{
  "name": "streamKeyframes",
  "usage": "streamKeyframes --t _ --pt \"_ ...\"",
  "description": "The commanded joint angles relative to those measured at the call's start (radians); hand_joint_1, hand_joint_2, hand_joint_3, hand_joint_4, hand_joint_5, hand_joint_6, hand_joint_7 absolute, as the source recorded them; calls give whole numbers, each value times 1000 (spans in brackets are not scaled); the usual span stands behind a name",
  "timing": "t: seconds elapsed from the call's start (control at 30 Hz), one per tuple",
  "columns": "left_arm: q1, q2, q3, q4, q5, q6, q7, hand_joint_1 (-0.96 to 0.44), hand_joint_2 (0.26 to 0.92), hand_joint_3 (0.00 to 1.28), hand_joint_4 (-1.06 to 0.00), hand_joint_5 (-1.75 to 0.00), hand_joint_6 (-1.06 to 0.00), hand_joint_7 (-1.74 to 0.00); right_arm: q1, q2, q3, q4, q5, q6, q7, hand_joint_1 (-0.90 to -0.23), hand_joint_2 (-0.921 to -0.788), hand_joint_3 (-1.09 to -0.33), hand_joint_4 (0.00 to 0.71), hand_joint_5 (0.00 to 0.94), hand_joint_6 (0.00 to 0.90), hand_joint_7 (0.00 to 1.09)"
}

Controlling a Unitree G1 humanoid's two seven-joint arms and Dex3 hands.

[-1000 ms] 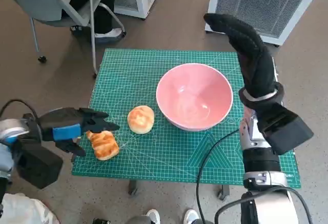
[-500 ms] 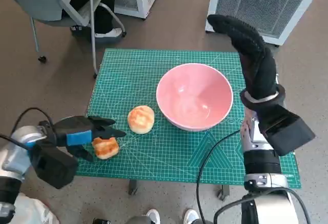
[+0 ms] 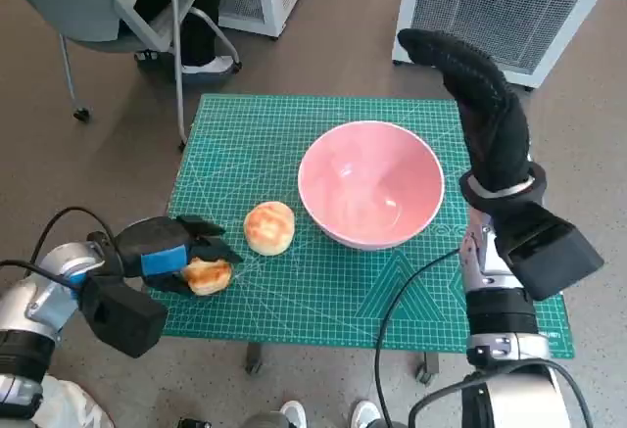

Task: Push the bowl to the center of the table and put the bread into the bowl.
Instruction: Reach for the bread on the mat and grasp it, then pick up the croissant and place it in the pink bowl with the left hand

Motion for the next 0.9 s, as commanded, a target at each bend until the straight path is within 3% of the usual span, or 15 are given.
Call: streamKeyframes --t 0.03,0.3,0.47,0.73,0.9 --pt "3 11 -17 22 34 6 10 4 920 197 -494 -1409 -545 -1176 31 4 -1 3 11 9 1 -595 -921 -729 326 8 73 657" --pt "-8 44 20 -38 -38 -1 -28 3 920 157 -515 -1340 -600 -1201 36 4 -1 -5 12 11 -1 -602 -921 -729 325 7 75 654" --pt "-36 68 78 -124 -169 18 -104 3 921 121 -561 -1296 -633 -1163 37 0 -3 -5 9 9 -3 -599 -921 -728 326 7 74 651" --pt "-127 61 202 -295 -360 131 -157 4 920 69 -615 -1240 -697 -1097 31 -7 -6 -2 8 12 -3 -598 -921 -727 327 7 73 646" --pt "-145 49 229 -343 -378 184 -168 4 916 31 -666 -1171 -748 -1057 30 -9 -7 -1 8 12 -4 -593 -921 -728 327 6 74 643"
